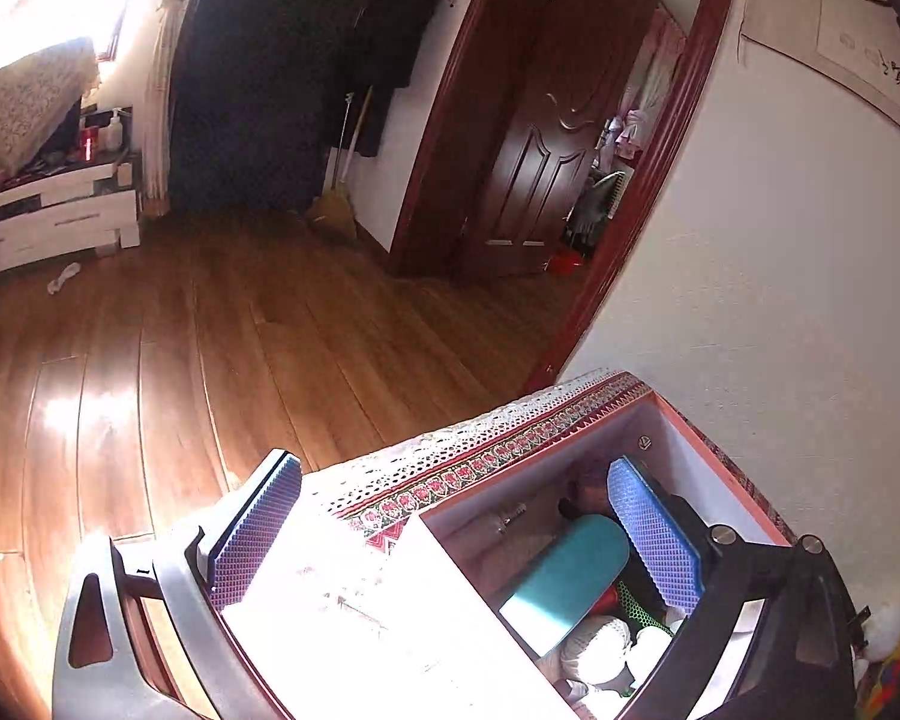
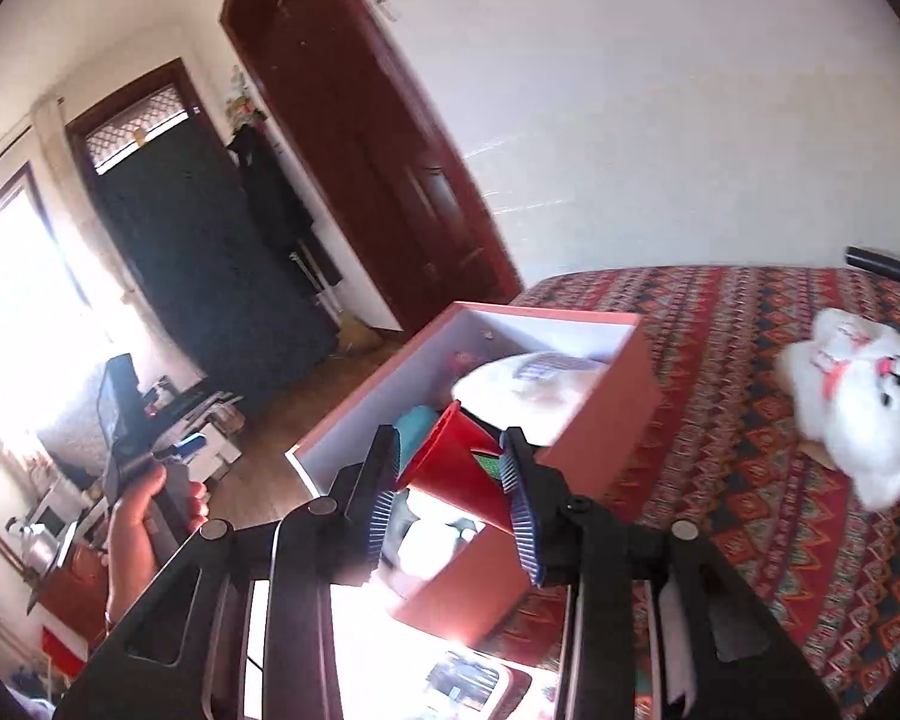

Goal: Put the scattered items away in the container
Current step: 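Drop the teal case into the box with left while right drops the red cone in, then grasp the black glove with left while right reaches for the snack packet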

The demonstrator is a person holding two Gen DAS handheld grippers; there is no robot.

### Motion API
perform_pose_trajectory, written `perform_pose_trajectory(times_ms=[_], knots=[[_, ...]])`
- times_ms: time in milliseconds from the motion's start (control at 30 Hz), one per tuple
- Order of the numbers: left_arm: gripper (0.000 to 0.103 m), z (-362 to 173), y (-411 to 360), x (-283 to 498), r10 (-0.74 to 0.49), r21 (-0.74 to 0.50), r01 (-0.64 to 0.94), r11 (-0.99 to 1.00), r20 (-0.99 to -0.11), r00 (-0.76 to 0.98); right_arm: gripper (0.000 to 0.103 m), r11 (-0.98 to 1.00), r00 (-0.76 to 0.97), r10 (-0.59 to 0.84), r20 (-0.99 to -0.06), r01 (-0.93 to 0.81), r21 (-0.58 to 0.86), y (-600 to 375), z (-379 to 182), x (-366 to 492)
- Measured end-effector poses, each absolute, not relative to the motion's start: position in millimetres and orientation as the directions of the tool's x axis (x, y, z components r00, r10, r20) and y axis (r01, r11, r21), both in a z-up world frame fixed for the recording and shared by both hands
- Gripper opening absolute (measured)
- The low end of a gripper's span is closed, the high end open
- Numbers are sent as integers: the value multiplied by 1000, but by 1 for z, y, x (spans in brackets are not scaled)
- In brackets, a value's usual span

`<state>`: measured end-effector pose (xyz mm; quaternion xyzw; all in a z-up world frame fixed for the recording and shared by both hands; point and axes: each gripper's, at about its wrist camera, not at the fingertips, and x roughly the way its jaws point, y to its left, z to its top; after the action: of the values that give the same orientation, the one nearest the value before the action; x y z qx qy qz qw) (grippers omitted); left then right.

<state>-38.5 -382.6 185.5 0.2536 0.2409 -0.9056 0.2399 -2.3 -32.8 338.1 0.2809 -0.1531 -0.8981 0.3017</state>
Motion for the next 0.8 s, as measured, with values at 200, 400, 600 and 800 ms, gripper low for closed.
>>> perform_pose_trajectory(times_ms=[200,400,600,800], knots=[[103,193,-386,-37,-304,-308,541,-782,-570,-763,84,-791,-693,-605,-393,464,399,-82,365,-22],[103,197,-383,-36,-289,-320,529,-786,-566,-772,84,-806,-722,-578,-380,433,403,-52,370,-1],[103,204,-355,-41,-271,-290,491,-821,-559,-784,84,-826,-778,-510,-366,323,462,23,363,23],[103,212,-291,-56,-218,-230,399,-888,-553,-804,93,-794,-867,-377,-325,122,595,141,336,57]])
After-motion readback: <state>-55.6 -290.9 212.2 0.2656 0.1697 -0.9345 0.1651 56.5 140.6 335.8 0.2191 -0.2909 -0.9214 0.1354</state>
